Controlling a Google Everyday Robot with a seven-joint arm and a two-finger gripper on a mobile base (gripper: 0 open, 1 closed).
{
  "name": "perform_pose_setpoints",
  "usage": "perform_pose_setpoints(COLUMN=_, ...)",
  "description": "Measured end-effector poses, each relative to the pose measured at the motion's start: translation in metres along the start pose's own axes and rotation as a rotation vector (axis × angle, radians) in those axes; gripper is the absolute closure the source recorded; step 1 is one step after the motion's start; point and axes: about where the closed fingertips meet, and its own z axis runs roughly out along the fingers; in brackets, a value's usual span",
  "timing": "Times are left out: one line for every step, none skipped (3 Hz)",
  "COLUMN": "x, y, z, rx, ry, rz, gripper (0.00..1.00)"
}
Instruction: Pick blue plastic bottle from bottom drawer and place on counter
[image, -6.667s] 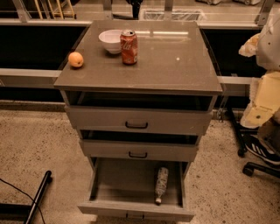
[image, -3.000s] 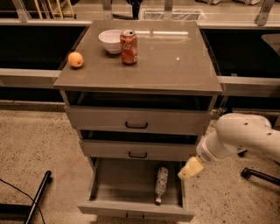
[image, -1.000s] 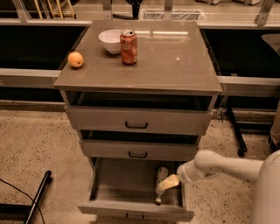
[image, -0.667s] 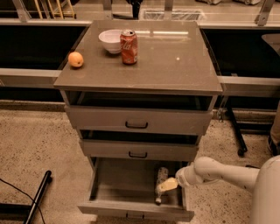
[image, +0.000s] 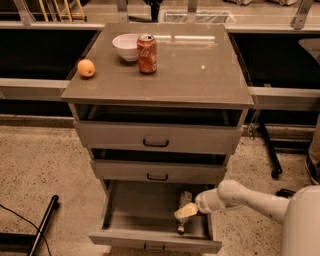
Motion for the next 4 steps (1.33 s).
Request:
perform_pose_setpoints(x=0.002, y=-0.002, z=0.028, rx=-0.018, ry=-0.015, rz=-0.002, gripper=0.0)
perform_pose_setpoints(x=0.003, y=-0.018, z=0.055, rx=-0.009, ry=-0.086, rz=0.001, gripper=0.0)
perform_pose_setpoints(x=0.008, y=-0.027, z=0.084, rx=-0.012, ry=-0.164, rz=-0.05, gripper=0.0)
perform_pose_setpoints(x=0.011, y=-0.035, z=0.099, rx=0.018, ry=-0.193, rz=-0.089, gripper=0.0)
